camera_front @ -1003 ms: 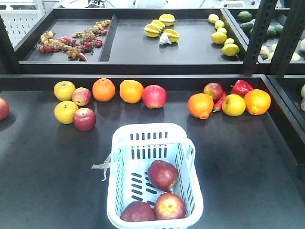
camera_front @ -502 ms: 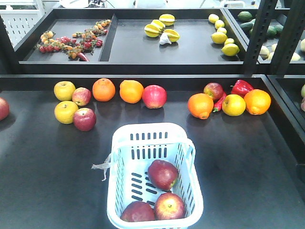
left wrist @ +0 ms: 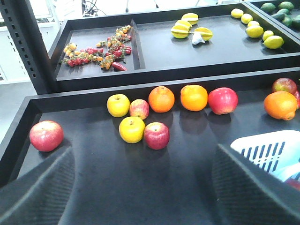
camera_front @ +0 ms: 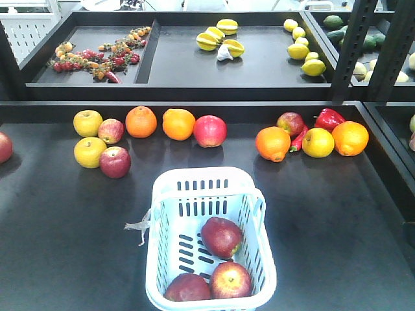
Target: Pick three apples into basket with both arms
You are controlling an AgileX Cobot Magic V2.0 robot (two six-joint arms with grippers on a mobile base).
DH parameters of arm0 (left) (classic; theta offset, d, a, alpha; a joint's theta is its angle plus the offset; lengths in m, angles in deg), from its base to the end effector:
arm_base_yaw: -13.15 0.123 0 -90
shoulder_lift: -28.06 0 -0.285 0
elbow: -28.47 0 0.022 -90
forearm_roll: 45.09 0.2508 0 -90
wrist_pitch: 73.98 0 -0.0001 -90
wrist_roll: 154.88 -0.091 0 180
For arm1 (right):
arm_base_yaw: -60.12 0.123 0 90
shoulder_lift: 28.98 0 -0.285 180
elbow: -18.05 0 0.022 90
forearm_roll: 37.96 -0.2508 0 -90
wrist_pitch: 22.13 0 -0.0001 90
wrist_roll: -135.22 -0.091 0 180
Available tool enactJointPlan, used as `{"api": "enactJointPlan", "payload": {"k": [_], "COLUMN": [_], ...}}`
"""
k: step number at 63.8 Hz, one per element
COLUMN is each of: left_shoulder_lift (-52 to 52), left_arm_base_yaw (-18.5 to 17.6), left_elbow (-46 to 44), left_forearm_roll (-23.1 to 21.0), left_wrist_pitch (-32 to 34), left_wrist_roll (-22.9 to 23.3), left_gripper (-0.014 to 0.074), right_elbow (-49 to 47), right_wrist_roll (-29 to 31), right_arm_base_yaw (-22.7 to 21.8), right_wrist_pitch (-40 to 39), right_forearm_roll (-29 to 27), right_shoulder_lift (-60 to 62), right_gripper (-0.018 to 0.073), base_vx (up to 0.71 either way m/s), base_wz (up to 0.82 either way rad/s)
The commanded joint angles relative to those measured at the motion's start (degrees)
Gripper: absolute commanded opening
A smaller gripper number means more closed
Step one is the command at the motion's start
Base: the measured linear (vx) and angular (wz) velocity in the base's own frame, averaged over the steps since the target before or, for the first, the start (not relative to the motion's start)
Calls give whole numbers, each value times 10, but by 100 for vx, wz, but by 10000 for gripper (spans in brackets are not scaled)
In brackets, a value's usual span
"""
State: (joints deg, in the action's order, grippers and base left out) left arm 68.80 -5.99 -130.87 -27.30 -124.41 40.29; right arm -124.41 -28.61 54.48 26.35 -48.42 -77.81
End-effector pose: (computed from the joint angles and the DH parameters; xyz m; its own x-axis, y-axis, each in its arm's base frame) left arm 0.0794 -0.0048 0.4174 -0.3363 0.0518 -0.9403 0.0891 0.9958 0.0230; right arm 0.1263 0.0000 0.3123 -0.6871 -0.0912 -0.7208 -0.1105 0.9937 -0.0204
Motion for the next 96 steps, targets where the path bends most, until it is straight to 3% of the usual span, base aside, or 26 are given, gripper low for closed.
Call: {"api": "enactJointPlan", "payload": {"k": [1,12,20,39,96], "left_shoulder_lift": [3,3,3,3,3], "left_arm_base_yaw": [0,0,0,0,0], "left_elbow": [-16,-16,-16,-16,-16], "left_forearm_roll": [7,7,7,7,7], "left_wrist_pitch": [43,23,-4,-21,-21], "left_wrist_roll": [6,6,6,5,5], "left_gripper": [569,517,413,-10,-8], "right_elbow": [-18,-18,-18,-18,-18], "right_wrist_roll": [0,0,8,8,8], "right_arm_base_yaw": [-4,-4,-4,-4,-4], "right_wrist_pitch": [-43,-50,-62,-68,-67], "right_forearm_roll": [-2,-2,-2,-2,-2], "right_shoulder_lift": [1,1,1,1,1], "right_gripper": [573,498,388,0,-9], "base_vx": [0,0,0,0,0], "base_wz": [0,0,0,0,0]}}
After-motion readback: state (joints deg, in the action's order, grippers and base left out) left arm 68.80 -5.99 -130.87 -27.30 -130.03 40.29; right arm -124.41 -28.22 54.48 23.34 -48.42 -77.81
